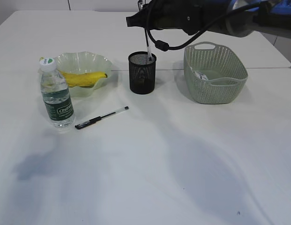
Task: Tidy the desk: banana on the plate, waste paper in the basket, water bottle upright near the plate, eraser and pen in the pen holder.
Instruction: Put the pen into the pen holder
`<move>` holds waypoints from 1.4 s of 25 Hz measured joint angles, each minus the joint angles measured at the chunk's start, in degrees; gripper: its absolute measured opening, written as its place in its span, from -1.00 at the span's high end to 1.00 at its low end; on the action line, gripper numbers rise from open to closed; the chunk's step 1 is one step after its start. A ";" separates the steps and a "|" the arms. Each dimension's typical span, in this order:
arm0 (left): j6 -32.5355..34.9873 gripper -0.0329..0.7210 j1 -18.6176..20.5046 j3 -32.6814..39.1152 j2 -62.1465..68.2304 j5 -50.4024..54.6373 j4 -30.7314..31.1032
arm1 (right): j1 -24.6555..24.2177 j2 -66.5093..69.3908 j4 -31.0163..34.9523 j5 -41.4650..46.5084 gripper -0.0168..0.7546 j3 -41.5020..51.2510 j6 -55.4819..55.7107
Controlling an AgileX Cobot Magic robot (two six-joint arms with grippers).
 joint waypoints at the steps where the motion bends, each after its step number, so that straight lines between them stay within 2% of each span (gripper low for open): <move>1: 0.00 -0.65 0.00 0.00 0.00 0.00 0.00 | -0.22 0.29 0.35 -1.14 0.80 0.00 0.12; 13: 0.00 -0.65 0.00 0.00 0.00 0.00 0.00 | -0.71 5.12 1.99 -13.02 0.80 0.00 0.12; 26: 0.00 -0.65 0.00 0.00 0.00 -0.10 -0.10 | -1.41 8.67 3.93 -14.46 0.79 -1.38 0.21; 35: 0.00 -0.65 0.00 0.00 0.00 -0.21 -0.10 | -1.98 8.67 3.93 -14.36 0.54 -1.47 0.21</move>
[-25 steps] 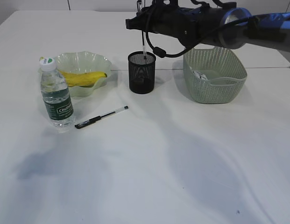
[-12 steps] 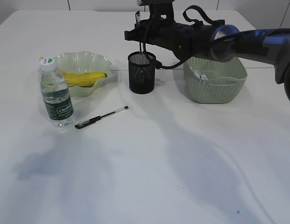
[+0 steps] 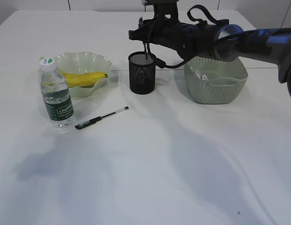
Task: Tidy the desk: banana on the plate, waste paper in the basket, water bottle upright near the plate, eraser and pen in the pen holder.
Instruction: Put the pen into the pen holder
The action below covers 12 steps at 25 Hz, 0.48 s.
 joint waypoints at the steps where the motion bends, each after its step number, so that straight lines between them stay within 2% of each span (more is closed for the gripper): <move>1: 0.00 -0.65 0.00 0.00 0.00 0.00 0.00 | 0.00 0.00 0.00 0.00 0.51 0.00 0.00; 12: 0.00 -0.65 0.00 0.00 0.00 -0.10 0.00 | 0.00 0.00 0.12 0.00 0.44 -0.03 -0.10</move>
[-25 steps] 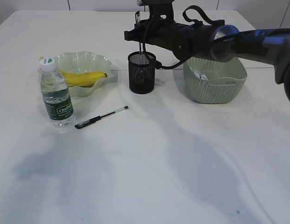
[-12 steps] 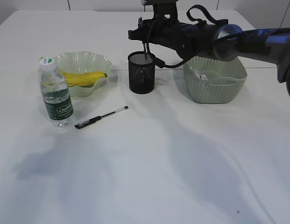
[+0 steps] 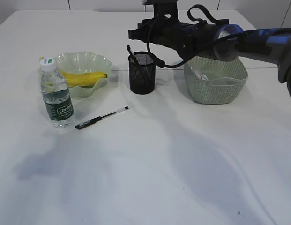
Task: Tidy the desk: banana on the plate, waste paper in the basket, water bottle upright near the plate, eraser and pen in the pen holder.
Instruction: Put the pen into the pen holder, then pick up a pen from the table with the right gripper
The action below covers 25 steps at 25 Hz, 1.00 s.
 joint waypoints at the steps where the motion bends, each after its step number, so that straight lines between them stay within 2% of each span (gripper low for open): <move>1: 0.00 -0.65 0.00 0.00 0.00 0.00 0.00 | 0.00 0.00 0.12 -0.10 0.44 0.00 0.00; 12: 0.00 -0.65 0.00 0.00 0.00 -0.10 0.00 | 0.00 -0.44 3.02 0.51 0.43 -0.35 0.00; 25: 0.00 -0.65 0.00 0.00 0.00 -0.34 0.00 | 0.00 -5.21 3.02 11.87 0.41 -0.35 0.00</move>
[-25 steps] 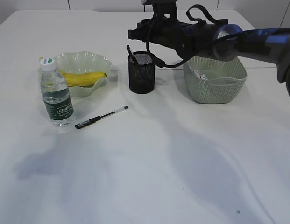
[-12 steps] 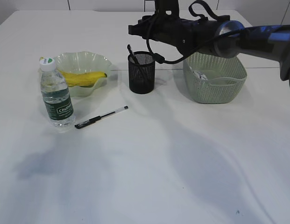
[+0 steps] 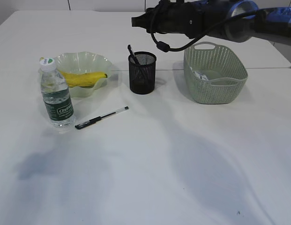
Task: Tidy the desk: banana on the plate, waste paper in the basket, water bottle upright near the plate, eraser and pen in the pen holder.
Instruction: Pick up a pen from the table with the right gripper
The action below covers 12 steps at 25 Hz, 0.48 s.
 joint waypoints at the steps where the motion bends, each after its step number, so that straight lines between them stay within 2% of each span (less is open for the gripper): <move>1: 0.00 -0.65 0.00 0.00 0.00 0.00 0.00 | 0.00 -0.30 0.00 1.05 0.41 -0.09 0.00; 12: 0.00 -0.65 0.00 0.00 0.00 -0.12 0.11 | 0.00 -4.56 2.24 15.72 0.41 -0.09 0.00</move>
